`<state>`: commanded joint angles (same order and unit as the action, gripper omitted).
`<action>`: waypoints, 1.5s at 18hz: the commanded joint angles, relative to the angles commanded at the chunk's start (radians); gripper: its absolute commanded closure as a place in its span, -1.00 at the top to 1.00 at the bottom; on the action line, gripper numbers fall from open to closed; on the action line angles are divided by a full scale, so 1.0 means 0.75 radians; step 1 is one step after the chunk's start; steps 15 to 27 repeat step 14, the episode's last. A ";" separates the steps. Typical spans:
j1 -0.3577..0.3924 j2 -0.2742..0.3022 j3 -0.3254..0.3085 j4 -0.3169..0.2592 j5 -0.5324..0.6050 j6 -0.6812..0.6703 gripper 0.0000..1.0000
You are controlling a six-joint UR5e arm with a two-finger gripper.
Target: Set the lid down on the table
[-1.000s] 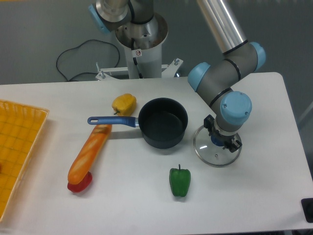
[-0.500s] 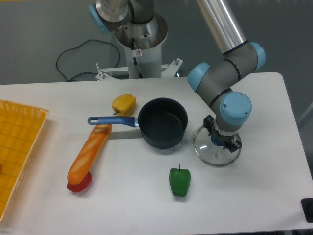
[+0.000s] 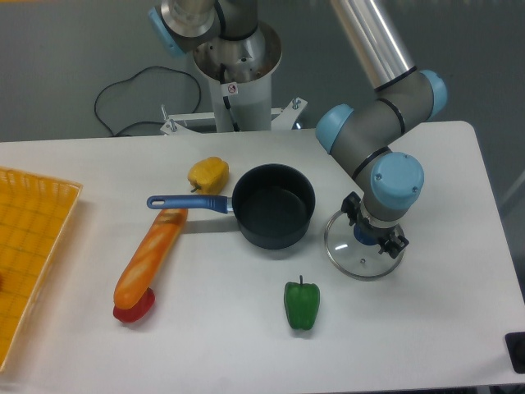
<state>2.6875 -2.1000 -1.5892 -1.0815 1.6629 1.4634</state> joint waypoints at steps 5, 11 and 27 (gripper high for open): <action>-0.020 0.037 0.045 -0.002 -0.004 0.006 1.00; -0.094 0.086 0.096 -0.002 -0.023 0.012 1.00; -0.094 0.125 0.078 -0.002 -0.031 0.014 1.00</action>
